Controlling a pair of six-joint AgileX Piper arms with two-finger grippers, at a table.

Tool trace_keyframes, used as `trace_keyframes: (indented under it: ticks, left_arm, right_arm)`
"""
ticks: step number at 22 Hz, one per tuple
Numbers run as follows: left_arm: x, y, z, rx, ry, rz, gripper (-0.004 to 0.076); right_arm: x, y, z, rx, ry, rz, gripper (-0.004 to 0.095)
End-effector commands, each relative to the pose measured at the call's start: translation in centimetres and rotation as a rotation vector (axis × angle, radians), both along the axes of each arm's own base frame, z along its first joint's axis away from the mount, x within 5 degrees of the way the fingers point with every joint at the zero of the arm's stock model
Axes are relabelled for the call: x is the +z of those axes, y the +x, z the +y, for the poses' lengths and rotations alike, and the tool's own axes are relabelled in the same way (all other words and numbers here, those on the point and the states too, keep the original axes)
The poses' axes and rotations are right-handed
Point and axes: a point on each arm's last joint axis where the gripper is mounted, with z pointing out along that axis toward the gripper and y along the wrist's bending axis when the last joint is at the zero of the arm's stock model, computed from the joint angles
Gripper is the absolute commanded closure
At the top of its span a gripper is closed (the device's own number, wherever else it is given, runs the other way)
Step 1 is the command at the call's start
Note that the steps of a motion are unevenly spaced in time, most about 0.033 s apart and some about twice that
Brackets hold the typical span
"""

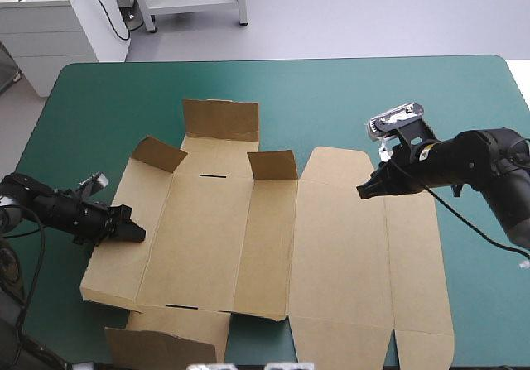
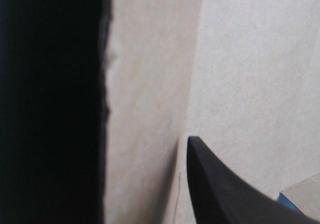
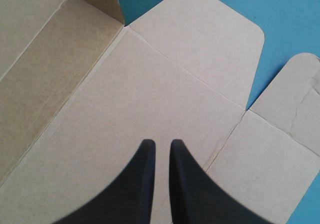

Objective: Fold the box

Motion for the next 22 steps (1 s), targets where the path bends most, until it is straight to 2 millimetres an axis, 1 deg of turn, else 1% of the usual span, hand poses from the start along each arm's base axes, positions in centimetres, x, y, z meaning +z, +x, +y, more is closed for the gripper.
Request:
trace_keyframes:
  ticks: [1, 4, 8, 9, 11, 14, 16, 18, 19, 21, 22]
  left_arm:
    - [-1.1, -1.7, -0.2, -0.138, 0.056, 0.132, 0.0472]
    - [-1.1, -1.7, -0.1, -0.137, 0.065, 0.119, 0.0486]
    - [-1.2, -1.7, 0.0, -0.161, 0.073, 0.101, 0.0545]
    - [-1.2, -1.6, 0.1, -0.149, 0.085, 0.098, 0.0615]
    - [-1.3, -1.4, 0.1, -0.141, 0.096, 0.086, 0.0728]
    - [-1.2, -1.3, 0.1, -0.148, 0.092, 0.072, 0.0731]
    - [-0.4, -0.6, 0.3, -0.153, 0.097, 0.049, 0.0731]
    - [2.0, 1.2, 1.0, -0.164, 0.127, -0.032, 0.0731]
    - [3.1, 1.7, 1.2, -0.159, 0.146, -0.073, 0.0731]
    - [6.1, 3.0, 1.6, -0.17, 0.205, -0.197, 0.0731]
    - [8.2, 3.6, 1.5, -0.19, 0.247, -0.281, 0.0731]
  right_arm:
    - [1.7, -0.5, -0.2, 0.003, 0.029, -0.079, 0.0821]
    - [1.7, -0.5, -0.2, 0.005, 0.028, -0.08, 0.0821]
    - [1.7, -0.5, -0.2, 0.005, 0.028, -0.08, 0.0821]
    - [1.7, -0.5, -0.2, 0.007, 0.027, -0.081, 0.0821]
    - [1.7, -0.5, -0.2, 0.008, 0.025, -0.082, 0.0821]
    - [1.7, -0.5, -0.2, 0.011, 0.023, -0.083, 0.0821]
    - [1.7, -0.5, -0.2, 0.011, 0.023, -0.083, 0.0821]
    - [1.7, -0.5, -0.1, 0.011, 0.025, -0.083, 0.0821]
    - [1.7, -0.5, -0.1, 0.012, 0.024, -0.081, 0.0821]
    - [1.7, -0.6, -0.1, 0.013, 0.033, -0.077, 0.0821]
    - [1.7, -0.6, -0.1, 0.013, 0.033, -0.077, 0.0821]
